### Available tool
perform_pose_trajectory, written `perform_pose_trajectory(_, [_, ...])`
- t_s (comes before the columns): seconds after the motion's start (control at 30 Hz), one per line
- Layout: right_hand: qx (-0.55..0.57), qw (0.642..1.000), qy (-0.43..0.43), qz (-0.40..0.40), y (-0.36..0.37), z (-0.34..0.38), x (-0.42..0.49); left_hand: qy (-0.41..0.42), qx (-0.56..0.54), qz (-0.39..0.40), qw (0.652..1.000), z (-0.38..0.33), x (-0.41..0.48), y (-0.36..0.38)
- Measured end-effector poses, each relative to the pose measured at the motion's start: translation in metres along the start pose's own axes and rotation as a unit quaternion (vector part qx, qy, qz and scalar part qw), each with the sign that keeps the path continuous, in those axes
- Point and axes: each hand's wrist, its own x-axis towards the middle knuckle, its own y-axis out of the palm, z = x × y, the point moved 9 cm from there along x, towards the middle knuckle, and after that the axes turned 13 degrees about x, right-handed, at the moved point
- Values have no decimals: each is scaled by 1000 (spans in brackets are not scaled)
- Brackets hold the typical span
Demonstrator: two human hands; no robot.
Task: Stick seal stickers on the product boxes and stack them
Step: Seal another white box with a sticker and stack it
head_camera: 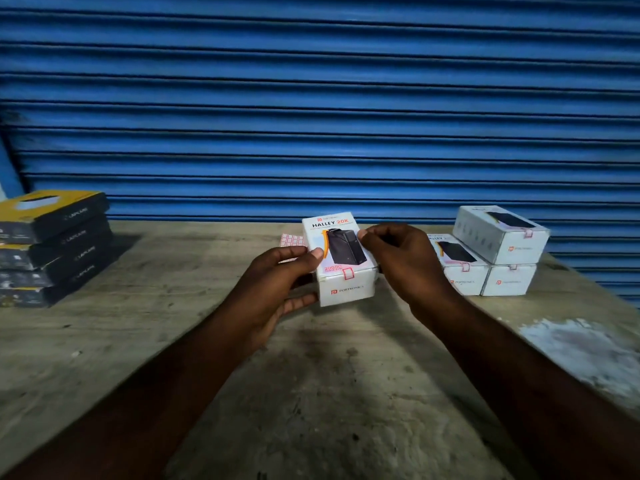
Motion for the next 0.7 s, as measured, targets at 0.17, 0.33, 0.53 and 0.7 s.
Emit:
perform_pose_trajectory(0.17, [-154,987,-39,-17,-38,22,2,-18,31,8,999,-7,7,37])
perform_pose_trajectory(0.33, [-306,952,-21,-4,-77,42,34,-38,35,19,998,-17,25,83])
perform_pose_trajectory(0.53, [-370,929,-14,5,-115,51,64,-43,24,10,999,-26,45,129])
perform_pose_trajectory(0.7, [-487,873,-24,31,-133,55,80,-48,23,0,999,-30,54,154])
